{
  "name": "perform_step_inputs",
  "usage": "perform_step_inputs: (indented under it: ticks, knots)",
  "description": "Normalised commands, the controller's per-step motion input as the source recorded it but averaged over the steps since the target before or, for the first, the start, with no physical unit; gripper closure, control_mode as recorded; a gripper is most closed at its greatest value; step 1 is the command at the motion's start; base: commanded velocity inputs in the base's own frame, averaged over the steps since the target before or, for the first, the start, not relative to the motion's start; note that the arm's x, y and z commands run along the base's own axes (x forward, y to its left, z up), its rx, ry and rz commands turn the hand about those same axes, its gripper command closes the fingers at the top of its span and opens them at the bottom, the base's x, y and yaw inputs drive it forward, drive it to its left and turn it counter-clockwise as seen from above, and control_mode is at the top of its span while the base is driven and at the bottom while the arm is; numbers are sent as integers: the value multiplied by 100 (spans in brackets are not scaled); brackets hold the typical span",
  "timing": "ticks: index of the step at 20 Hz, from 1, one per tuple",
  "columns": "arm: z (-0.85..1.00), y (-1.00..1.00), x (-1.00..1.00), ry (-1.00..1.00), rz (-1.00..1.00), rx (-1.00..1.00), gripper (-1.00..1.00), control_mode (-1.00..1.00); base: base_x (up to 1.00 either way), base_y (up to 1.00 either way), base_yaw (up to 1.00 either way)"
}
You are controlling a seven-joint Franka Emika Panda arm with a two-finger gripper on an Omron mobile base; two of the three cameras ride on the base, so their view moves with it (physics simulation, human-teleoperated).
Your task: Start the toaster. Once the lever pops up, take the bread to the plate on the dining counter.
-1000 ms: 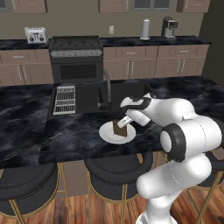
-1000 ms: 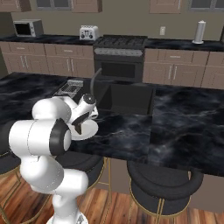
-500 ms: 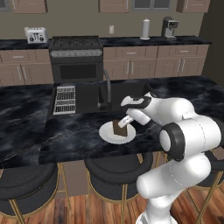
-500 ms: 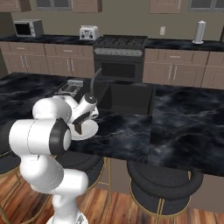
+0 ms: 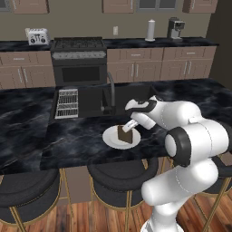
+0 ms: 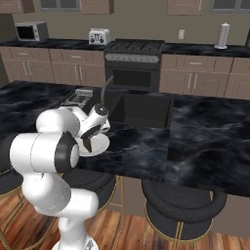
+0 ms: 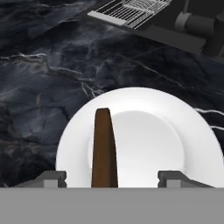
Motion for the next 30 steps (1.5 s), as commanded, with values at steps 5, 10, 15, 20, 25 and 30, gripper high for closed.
perform_step_inputs:
  ticks: [5,10,15,20,25,30]
  knots:
    - [0,0,0,0,0,0,-100,-100,0,0,0]
    - [4,0,2,0,0,0,-100,-100,0,0,0]
    - [37,0,0,0,0,0,-100,-100,0,0,0]
    - [66,0,-6,0,0,0,-100,-100,0,0,0]
    - [73,-12,-46,0,-7,0,-100,-100,0,0,0]
    - [63,-38,-73,0,-15,0,-100,-100,0,0,0]
